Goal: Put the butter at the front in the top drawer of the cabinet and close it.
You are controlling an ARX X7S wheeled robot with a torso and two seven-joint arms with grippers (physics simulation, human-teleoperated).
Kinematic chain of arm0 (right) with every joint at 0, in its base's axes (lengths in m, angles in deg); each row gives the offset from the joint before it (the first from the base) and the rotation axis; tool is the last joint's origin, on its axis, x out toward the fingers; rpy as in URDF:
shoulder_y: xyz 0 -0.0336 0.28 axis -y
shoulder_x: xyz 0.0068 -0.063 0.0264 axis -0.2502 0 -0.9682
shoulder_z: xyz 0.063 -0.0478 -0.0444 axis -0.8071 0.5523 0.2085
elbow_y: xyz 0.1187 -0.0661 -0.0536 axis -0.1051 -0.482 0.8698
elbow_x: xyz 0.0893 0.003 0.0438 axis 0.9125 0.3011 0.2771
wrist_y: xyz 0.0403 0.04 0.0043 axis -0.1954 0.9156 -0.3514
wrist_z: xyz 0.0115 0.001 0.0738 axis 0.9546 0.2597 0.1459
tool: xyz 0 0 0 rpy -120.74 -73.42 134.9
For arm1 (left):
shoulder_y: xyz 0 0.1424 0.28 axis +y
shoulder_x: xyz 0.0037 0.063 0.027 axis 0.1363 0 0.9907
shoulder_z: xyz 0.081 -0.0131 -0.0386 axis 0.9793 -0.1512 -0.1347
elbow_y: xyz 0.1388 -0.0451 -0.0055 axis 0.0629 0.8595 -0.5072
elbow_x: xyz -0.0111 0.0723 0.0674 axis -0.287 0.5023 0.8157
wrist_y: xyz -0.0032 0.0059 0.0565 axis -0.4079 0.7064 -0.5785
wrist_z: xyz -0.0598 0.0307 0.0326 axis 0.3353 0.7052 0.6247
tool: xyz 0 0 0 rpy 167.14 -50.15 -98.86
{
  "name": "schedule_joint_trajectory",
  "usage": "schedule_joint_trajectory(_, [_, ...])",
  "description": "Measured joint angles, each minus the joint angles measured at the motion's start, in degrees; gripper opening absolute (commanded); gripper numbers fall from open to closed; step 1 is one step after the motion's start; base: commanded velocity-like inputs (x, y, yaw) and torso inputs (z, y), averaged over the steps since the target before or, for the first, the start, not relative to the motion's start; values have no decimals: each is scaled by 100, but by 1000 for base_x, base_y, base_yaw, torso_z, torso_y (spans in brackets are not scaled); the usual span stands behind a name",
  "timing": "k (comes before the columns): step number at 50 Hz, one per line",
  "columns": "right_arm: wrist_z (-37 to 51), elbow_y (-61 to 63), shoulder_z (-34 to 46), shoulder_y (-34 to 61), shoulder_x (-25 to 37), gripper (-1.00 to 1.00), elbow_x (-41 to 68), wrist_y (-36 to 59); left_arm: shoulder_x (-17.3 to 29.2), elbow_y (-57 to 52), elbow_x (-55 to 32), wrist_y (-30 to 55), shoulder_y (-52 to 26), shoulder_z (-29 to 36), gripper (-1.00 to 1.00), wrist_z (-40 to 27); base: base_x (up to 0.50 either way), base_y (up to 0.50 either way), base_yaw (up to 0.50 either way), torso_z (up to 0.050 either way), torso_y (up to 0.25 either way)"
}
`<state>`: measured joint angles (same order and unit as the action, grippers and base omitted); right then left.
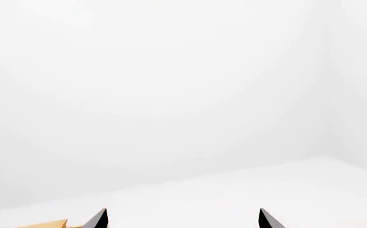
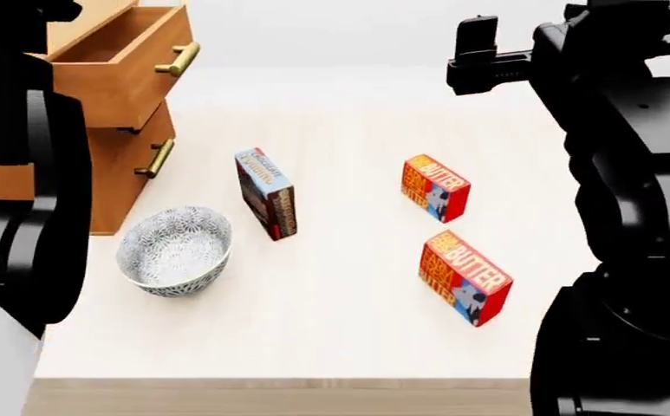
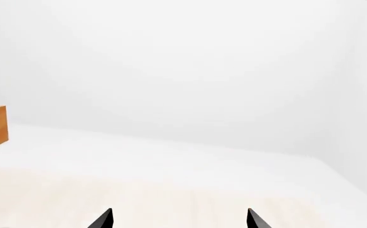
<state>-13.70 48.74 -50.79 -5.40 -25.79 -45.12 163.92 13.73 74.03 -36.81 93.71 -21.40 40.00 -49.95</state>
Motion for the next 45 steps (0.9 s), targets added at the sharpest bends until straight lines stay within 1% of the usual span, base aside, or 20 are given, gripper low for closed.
schedule_joint_trajectory(11, [-157, -76, -173, 45, 13, 100, 172, -160, -85, 367, 0, -250, -196, 130, 100, 57, 500, 0, 0, 0, 0])
schedule_joint_trajectory(34, [-241, -149, -288, 73, -9, 100, 363, -267, -130, 532, -120, -352, -238, 257, 100, 102, 498, 0, 0, 0, 1])
schedule_joint_trajectory(45, [-226, -22, -263, 91, -15, 100, 421, -108, -114, 400, -182, -255, -210, 320, 100, 105, 0, 0, 0, 0, 0])
